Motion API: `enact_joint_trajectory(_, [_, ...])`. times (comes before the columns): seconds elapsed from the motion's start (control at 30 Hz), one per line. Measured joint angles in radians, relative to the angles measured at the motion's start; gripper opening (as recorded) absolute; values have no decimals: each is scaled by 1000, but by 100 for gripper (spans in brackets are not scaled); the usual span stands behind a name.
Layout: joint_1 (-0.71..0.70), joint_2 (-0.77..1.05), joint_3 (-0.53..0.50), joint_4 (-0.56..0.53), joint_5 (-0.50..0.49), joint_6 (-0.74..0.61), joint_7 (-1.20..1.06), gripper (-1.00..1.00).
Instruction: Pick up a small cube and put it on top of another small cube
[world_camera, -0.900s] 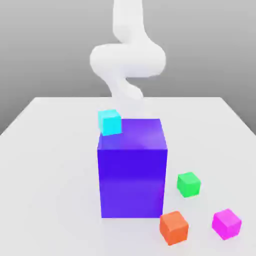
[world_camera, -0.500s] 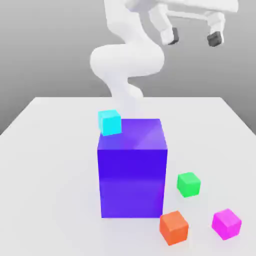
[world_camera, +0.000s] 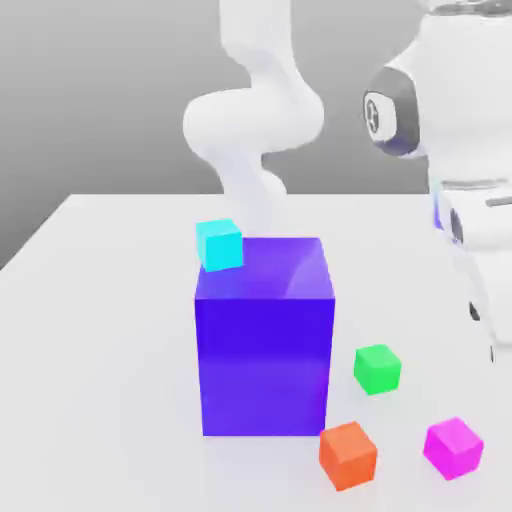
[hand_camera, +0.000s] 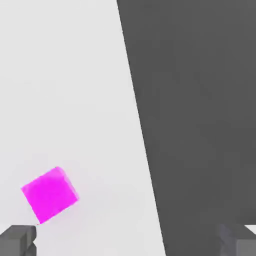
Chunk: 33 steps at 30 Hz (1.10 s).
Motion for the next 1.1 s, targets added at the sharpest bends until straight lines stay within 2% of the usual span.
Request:
enact_joint_trajectory(0.27, [41, 215, 36, -28, -131, 107, -194, 0])
enact_joint_trajectory(0.4, [33, 358, 53, -3, -126, 216, -218, 0])
enact_joint_trajectory(0.43, [30, 382, 57, 2, -122, 235, -220, -100])
enact_joint_trajectory(0.67, [30, 382, 57, 2, -124, 232, -220, -100])
enact_joint_trajectory(0.83, [43, 221, 39, -38, -144, 110, -201, -100])
enact_joint_trajectory(1.1, [62, -43, 39, -278, -147, 71, -107, -100])
